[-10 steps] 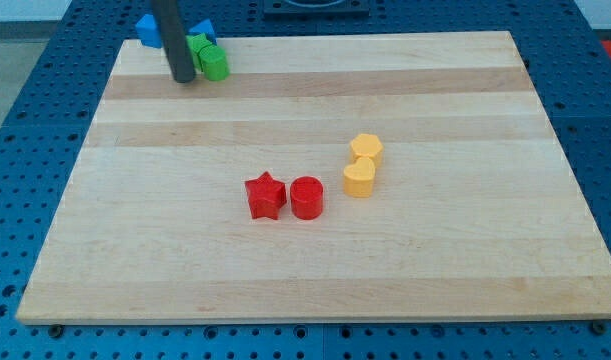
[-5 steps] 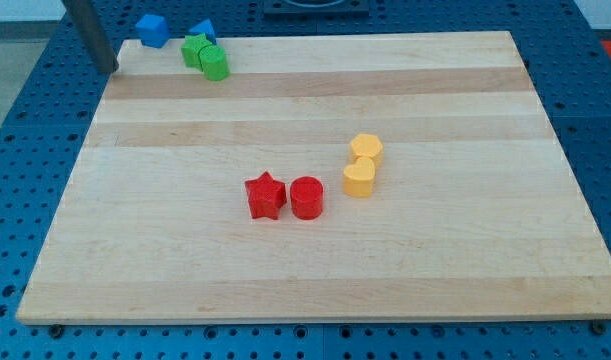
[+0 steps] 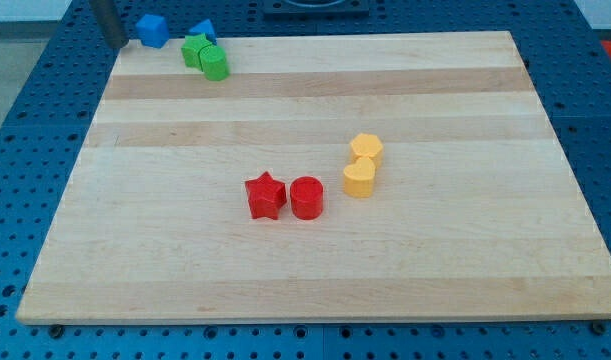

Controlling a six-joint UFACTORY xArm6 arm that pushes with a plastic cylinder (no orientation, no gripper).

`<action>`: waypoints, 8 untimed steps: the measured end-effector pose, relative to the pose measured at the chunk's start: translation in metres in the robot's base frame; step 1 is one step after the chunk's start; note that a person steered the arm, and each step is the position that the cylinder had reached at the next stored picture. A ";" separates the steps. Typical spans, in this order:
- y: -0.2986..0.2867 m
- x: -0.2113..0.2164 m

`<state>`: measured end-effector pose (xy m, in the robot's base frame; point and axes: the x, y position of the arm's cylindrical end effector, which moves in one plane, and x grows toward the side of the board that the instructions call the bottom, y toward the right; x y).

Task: Separate the green blocks from each other

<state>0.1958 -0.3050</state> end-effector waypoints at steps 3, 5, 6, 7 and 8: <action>0.123 0.092; 0.001 0.081; 0.004 0.047; 0.034 0.011; 0.063 0.003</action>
